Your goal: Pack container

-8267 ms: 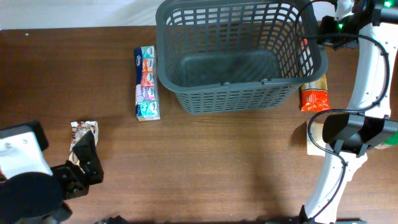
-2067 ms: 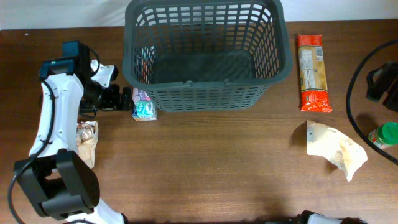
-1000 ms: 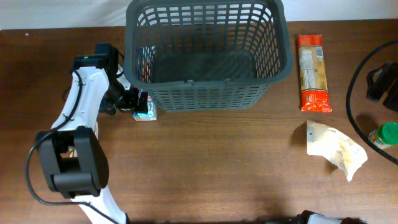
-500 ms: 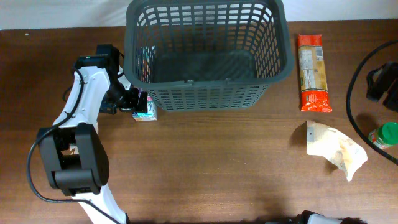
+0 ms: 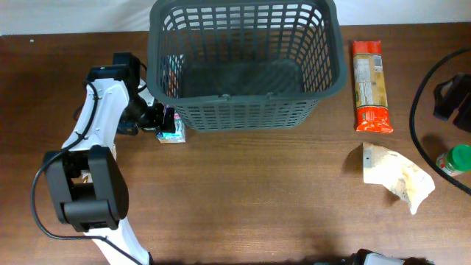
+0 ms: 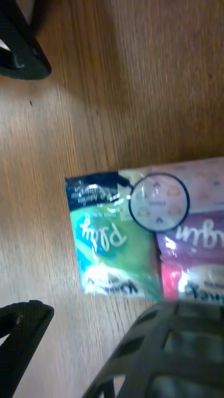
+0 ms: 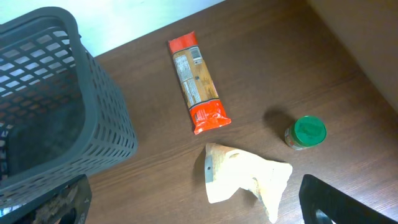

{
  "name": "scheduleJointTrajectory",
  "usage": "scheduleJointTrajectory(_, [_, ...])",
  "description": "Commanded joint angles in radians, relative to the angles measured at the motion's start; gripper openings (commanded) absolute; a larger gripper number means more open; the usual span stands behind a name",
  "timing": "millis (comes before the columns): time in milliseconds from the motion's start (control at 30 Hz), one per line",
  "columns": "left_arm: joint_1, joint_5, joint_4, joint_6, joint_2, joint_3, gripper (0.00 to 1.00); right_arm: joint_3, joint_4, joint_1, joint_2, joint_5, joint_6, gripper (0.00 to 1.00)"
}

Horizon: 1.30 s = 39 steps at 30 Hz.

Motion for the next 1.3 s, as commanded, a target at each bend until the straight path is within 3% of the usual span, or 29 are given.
scheduleJointTrajectory(0, [0.019, 0.122, 0.006, -0.024, 0.011, -0.004, 0.99, -0.005, -0.006, 0.0, 0.001, -0.01, 0.002, 0.99])
scheduleJointTrajectory(1000, [0.161, 0.183, 0.029, -0.058, 0.011, 0.009, 1.0, -0.005, -0.006, 0.0, 0.001, -0.01, 0.002, 0.99])
scheduleJointTrajectory(1033, [0.161, 0.19, 0.033, -0.058, 0.011, 0.021, 0.95, -0.005, -0.006, 0.0, 0.001, -0.01, 0.002, 0.99])
scheduleJointTrajectory(1067, [0.162, 0.192, 0.036, -0.059, 0.011, 0.034, 0.82, -0.005, -0.006, 0.0, 0.001, -0.01, 0.002, 0.99])
scheduleJointTrajectory(1100, [0.164, 0.193, 0.037, -0.059, 0.011, 0.05, 0.67, -0.005, -0.006, 0.0, 0.001, -0.01, 0.002, 0.99])
scheduleJointTrajectory(1167, [0.169, 0.193, 0.036, -0.059, 0.011, 0.109, 0.26, -0.005, -0.006, 0.0, 0.001, -0.01, 0.002, 0.99])
scheduleJointTrajectory(1200, [0.17, 0.193, 0.035, -0.061, 0.011, 0.135, 0.13, -0.005, -0.006, 0.0, 0.001, -0.01, 0.002, 0.99])
scheduleJointTrajectory(1233, [0.171, 0.19, 0.032, -0.071, 0.011, 0.166, 0.02, -0.005, -0.006, 0.0, 0.001, -0.01, 0.002, 0.99])
scheduleJointTrajectory(1267, [0.171, 0.189, 0.029, -0.086, 0.011, 0.204, 0.02, -0.005, -0.006, 0.0, 0.001, -0.01, 0.002, 0.99])
